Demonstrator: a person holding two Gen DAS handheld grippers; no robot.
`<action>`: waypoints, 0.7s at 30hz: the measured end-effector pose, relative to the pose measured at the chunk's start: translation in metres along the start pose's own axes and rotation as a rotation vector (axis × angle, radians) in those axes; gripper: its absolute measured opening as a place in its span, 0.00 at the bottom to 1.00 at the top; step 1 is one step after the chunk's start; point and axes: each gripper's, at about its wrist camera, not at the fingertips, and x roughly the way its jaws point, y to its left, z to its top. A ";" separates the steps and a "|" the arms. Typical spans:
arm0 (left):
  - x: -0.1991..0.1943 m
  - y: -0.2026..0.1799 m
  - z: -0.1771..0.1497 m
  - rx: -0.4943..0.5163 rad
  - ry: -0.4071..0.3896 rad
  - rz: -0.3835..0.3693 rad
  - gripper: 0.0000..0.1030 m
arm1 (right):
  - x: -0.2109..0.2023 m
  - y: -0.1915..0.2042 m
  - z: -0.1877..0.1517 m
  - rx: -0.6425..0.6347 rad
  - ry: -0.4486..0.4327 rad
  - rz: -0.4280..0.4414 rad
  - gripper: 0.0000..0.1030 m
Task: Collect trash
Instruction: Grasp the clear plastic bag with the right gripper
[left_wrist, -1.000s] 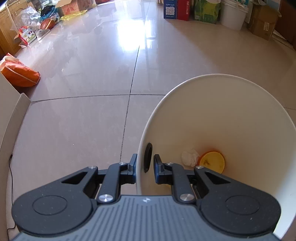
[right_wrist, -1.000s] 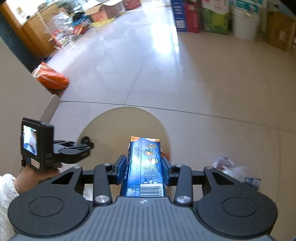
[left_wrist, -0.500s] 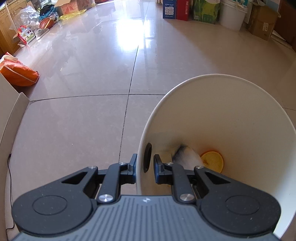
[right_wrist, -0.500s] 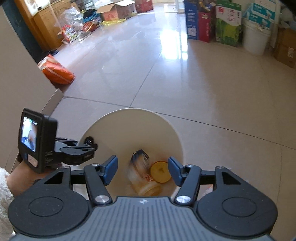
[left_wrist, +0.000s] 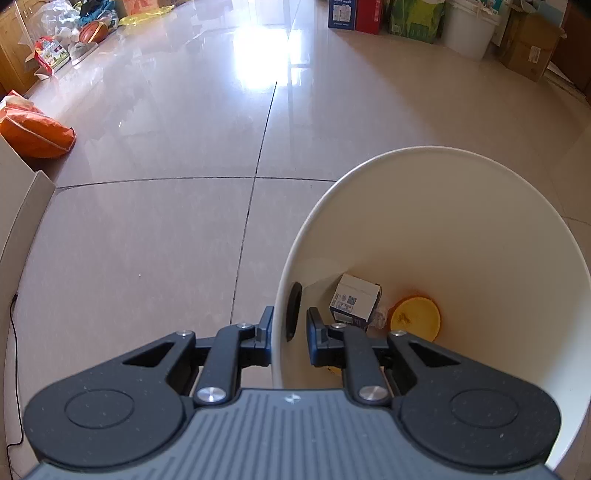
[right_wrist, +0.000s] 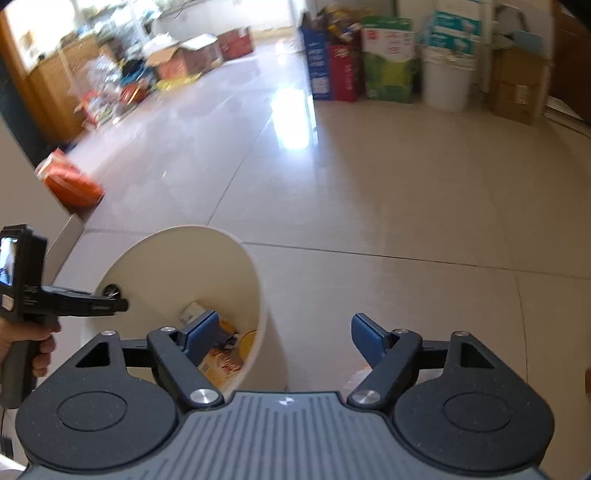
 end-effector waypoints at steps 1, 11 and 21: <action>0.000 0.001 0.001 0.001 0.006 -0.001 0.15 | -0.002 -0.009 -0.006 0.013 -0.016 -0.002 0.83; 0.006 0.003 0.012 -0.004 0.063 -0.018 0.15 | 0.042 -0.075 -0.058 0.175 0.087 -0.139 0.88; 0.010 0.001 0.012 0.003 0.070 -0.013 0.15 | 0.130 -0.126 -0.075 0.477 0.143 -0.158 0.86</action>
